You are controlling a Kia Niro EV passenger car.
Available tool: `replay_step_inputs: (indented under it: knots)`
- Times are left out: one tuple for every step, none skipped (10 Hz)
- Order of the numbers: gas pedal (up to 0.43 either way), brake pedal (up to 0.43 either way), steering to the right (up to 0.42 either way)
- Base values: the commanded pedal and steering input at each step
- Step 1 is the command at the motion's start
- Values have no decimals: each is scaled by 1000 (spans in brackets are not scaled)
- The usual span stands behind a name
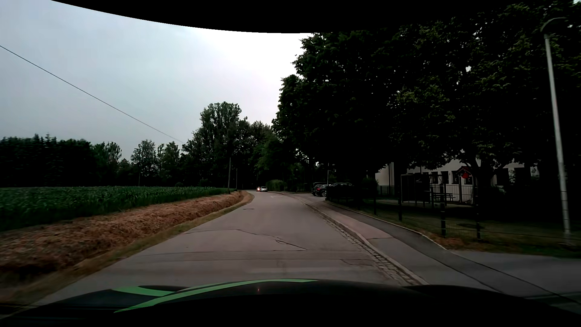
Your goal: Follow the waypoints while adhering to traffic rules and regulations
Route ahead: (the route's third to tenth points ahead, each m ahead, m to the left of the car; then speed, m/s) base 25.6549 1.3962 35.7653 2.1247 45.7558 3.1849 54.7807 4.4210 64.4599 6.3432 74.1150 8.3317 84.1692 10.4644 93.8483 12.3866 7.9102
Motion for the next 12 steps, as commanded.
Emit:
replay_step_inputs:
  knots:
    - [79,0,-10]
    - [67,0,-9]
    - [59,0,-7]
    - [39,0,-7]
    - [28,0,-6]
    - [20,0,-6]
    - [20,0,-5]
    - [20,0,-5]
    - [8,0,-5]
    - [8,0,-4]
    - [8,0,-4]
    - [0,0,-4]
